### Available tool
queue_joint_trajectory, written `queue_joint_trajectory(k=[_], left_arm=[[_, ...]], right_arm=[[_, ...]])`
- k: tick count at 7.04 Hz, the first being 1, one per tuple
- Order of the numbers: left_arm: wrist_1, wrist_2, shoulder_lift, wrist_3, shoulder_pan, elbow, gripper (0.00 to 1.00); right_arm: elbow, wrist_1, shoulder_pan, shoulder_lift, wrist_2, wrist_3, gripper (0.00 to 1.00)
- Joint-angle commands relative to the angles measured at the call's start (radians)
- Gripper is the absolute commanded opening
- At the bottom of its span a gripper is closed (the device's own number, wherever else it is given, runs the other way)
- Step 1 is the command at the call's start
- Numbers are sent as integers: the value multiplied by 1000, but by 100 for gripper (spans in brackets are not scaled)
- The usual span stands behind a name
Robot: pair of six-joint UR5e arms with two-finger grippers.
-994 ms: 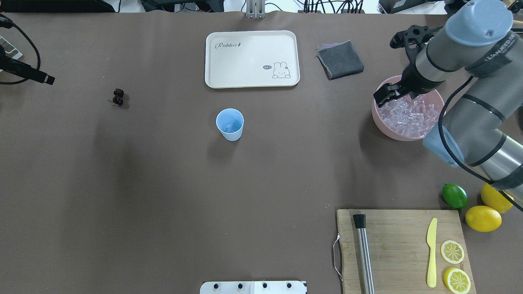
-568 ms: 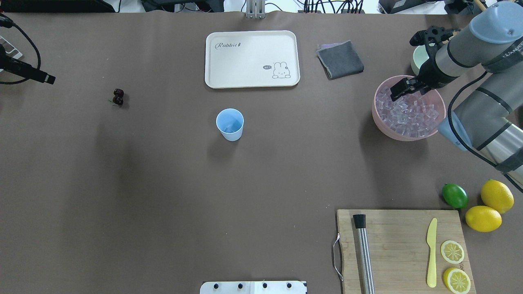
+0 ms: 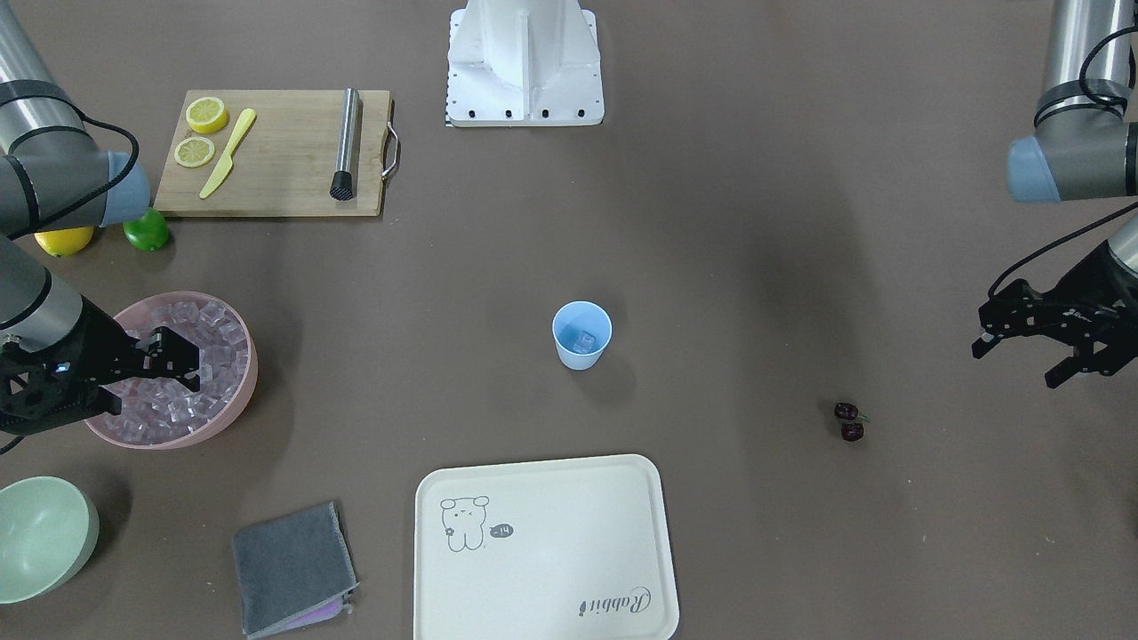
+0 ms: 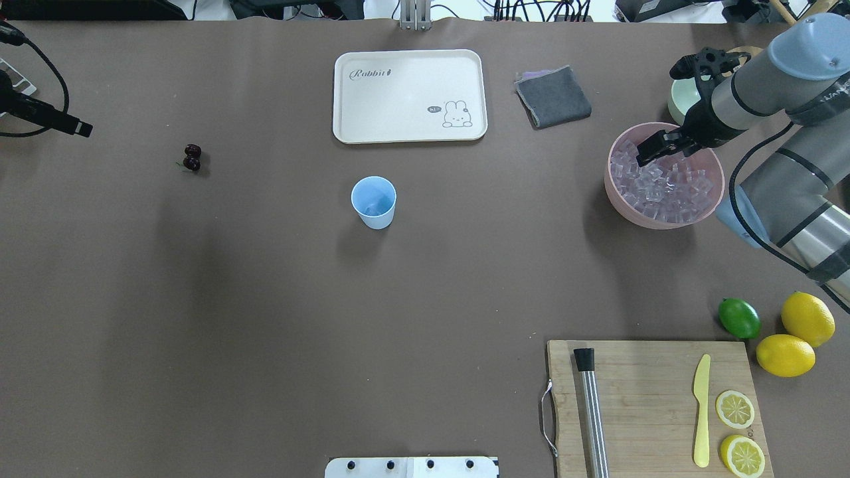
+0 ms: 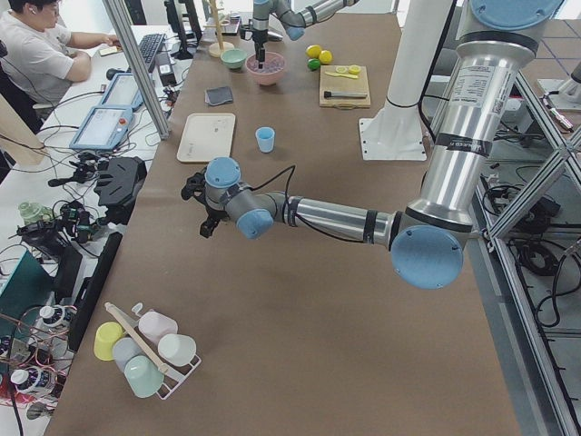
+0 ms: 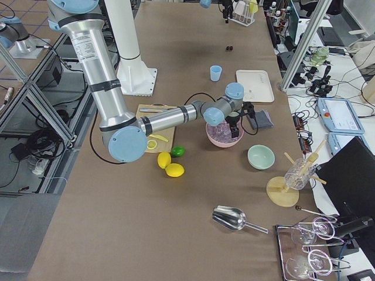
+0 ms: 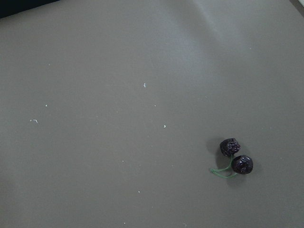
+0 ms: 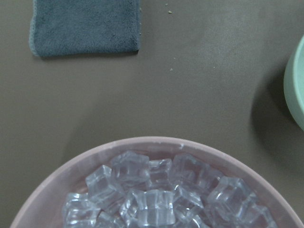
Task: Put ice and cherries in cup
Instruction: 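Grasp another ice cube from the pink bowl with the right gripper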
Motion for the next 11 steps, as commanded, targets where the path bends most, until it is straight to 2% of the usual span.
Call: queue_joint_trajectory(k=[1,3,5,7,9,11], left_arm=[[0,0,1,0,0,1,97],[0,0,4,0,2,2,97],[0,56,2,-3,29,2,97],[0,87,-4,-17,42,-1,97],[0,83,4,-17,42,-7,97],[-34,83,13,-20,43,2,97]], right_arm=[[2,6,-26,0,-1,8,99],[3,8,-46,3,-2,-7,99],[3,13,-59,-3,-8,-18,99],[2,85,-59,-37,-8,-15,96],[3,85,-59,-34,-10,-10,69],[12,83,-59,-35,-15,-6,35]])
